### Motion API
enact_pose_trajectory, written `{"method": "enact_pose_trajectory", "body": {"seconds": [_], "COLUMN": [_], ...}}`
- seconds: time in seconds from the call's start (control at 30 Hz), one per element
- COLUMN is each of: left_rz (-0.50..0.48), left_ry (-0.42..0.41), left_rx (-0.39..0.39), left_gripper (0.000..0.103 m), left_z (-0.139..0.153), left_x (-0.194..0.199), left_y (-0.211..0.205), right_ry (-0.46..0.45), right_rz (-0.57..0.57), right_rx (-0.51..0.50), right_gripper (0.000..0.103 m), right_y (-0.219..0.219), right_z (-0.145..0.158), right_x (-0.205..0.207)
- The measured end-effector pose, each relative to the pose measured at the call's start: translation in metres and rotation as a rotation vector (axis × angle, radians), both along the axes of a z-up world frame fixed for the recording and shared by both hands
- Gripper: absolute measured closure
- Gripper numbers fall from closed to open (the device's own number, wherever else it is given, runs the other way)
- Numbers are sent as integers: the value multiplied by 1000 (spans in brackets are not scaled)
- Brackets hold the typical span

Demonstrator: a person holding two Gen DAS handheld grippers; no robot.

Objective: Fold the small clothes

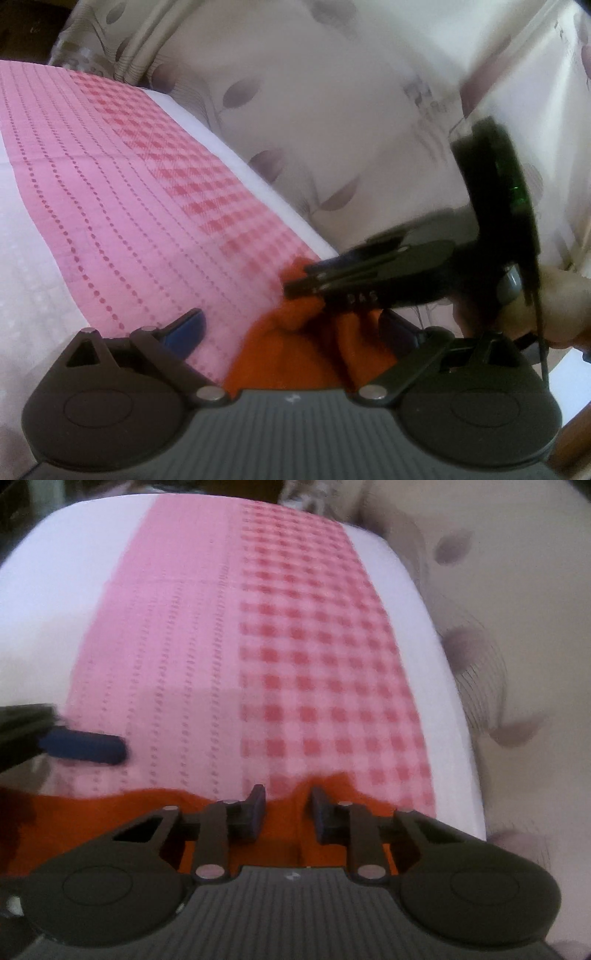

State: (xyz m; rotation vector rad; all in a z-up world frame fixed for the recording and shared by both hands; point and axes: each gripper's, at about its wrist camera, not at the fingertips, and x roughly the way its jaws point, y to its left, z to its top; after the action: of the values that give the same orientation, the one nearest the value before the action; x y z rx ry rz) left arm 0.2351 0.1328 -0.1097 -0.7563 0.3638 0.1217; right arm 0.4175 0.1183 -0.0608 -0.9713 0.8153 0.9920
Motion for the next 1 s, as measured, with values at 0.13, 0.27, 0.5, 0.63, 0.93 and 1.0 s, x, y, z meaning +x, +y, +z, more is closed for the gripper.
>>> {"method": "enact_pose_trajectory", "body": {"seconds": [0.13, 0.27, 0.5, 0.63, 0.93, 1.0], "left_rz": [0, -1, 0, -1, 0, 0], "left_ry": [0, -1, 0, 0, 2, 3], "left_rx": [-4, -5, -3, -3, 0, 0], "left_gripper": [2, 2, 2, 2, 2, 2], "left_z": [0, 0, 1, 1, 0, 0], "left_x": [0, 0, 0, 0, 0, 0], "left_y": [1, 1, 1, 1, 0, 0], "right_ry": [-9, 39, -19, -71, -177, -137], "right_rz": [-58, -133, -209, -266, -481, -534], "right_rx": [3, 73, 213, 269, 272, 346], "right_gripper": [79, 88, 102, 102, 103, 103], "right_y": [-7, -10, -21, -31, -62, -70], "right_z": [-4, -1, 3, 9, -4, -6], "right_x": [4, 13, 22, 32, 78, 88]}}
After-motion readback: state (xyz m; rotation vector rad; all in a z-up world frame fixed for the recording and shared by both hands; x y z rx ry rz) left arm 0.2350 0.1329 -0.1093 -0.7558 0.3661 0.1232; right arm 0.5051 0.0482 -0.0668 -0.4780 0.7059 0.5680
